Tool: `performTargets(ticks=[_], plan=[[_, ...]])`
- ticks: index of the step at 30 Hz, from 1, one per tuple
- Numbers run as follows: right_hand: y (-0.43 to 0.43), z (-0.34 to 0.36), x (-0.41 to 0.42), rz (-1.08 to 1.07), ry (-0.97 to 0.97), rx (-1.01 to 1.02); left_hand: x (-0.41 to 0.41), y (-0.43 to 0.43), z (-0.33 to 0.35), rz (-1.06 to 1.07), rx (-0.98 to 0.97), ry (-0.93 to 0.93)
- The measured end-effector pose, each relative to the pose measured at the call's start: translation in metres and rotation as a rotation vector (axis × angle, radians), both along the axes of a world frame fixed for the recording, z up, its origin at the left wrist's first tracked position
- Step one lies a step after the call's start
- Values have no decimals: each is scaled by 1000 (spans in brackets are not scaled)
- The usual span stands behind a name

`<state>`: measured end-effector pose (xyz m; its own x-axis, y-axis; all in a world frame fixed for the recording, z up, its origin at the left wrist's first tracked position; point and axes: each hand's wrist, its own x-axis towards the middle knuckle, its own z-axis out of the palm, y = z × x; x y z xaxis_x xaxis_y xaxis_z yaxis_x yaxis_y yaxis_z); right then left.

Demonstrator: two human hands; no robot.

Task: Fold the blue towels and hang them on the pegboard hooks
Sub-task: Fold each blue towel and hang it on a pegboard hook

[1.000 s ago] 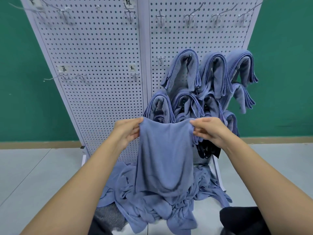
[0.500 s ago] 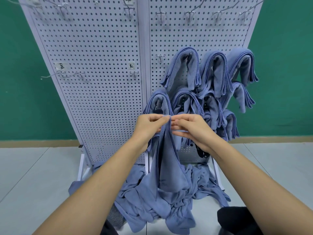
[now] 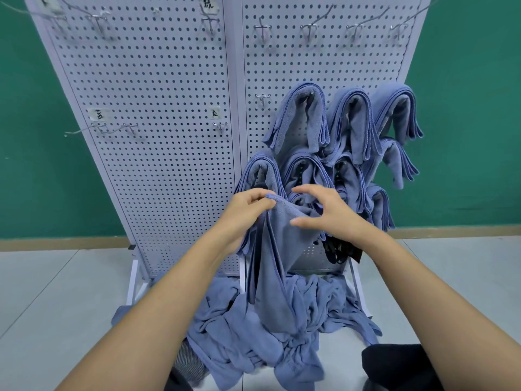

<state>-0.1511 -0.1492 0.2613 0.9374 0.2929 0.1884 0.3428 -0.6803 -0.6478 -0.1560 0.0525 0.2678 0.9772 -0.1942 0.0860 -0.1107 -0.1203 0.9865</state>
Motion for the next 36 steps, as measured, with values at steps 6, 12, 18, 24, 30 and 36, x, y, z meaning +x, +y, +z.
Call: performTargets(ticks=[6, 12, 18, 24, 30, 36], plan=[[0, 8, 4, -111, -186, 83, 8, 10, -4, 15, -52, 75], [-6, 16, -2, -140, -220, 78, 7, 0, -4, -44, -77, 27], [-12, 20, -5, -22, -114, -101, 6, -11, 1, -163, -85, -13], [10, 25, -4, -77, -130, 13, 18, -10, -4, 57, -127, 42], [24, 65, -1, -122, -94, -35, 12, -1, -27, 179, -189, 186], [31, 135, -12, -119, -140, 92, -7, 1, -51, 180, -273, 456]])
